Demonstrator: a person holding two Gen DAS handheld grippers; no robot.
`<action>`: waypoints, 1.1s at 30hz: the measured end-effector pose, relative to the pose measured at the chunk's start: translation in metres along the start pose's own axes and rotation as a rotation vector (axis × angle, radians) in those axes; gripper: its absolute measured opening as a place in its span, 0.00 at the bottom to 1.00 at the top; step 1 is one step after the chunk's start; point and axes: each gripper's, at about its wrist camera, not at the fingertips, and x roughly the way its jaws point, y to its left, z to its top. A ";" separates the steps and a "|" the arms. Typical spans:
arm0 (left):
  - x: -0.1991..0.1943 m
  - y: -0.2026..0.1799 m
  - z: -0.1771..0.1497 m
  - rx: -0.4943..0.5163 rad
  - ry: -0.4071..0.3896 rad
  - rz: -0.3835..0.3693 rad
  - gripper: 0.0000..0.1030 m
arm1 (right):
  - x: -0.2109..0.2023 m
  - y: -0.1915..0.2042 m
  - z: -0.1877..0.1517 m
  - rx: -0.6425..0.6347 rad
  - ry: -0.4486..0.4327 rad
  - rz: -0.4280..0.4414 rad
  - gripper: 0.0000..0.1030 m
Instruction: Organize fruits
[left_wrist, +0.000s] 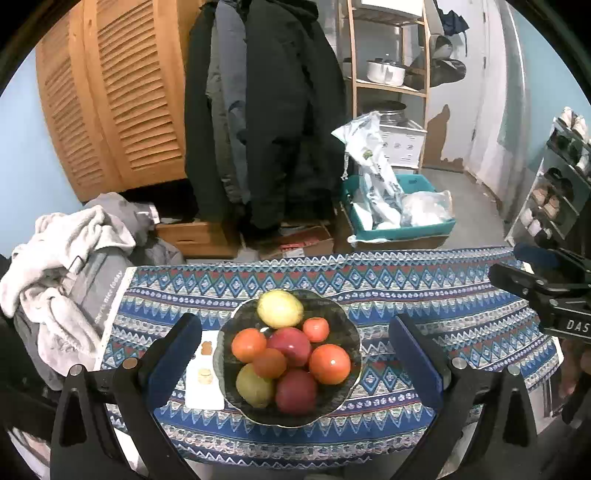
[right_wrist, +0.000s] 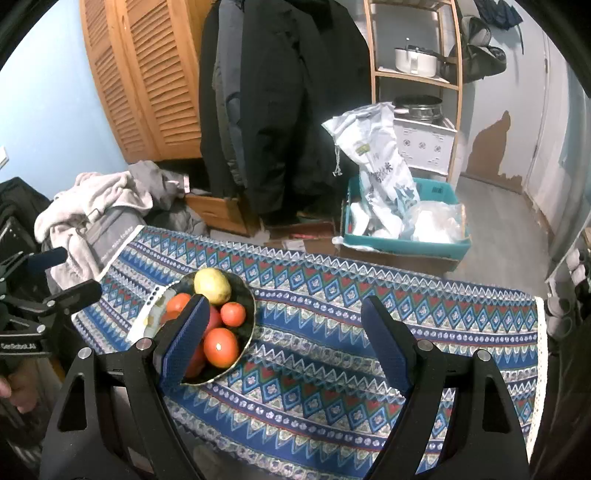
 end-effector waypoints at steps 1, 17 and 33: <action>0.000 0.000 0.000 0.001 -0.003 0.006 0.99 | 0.000 0.000 0.000 0.000 0.000 -0.002 0.80; 0.002 0.004 -0.002 -0.013 0.018 0.022 0.99 | -0.001 -0.001 -0.001 0.002 0.002 -0.004 0.80; 0.005 0.006 -0.003 -0.026 0.036 0.033 0.99 | -0.002 -0.001 -0.001 0.002 0.003 -0.003 0.80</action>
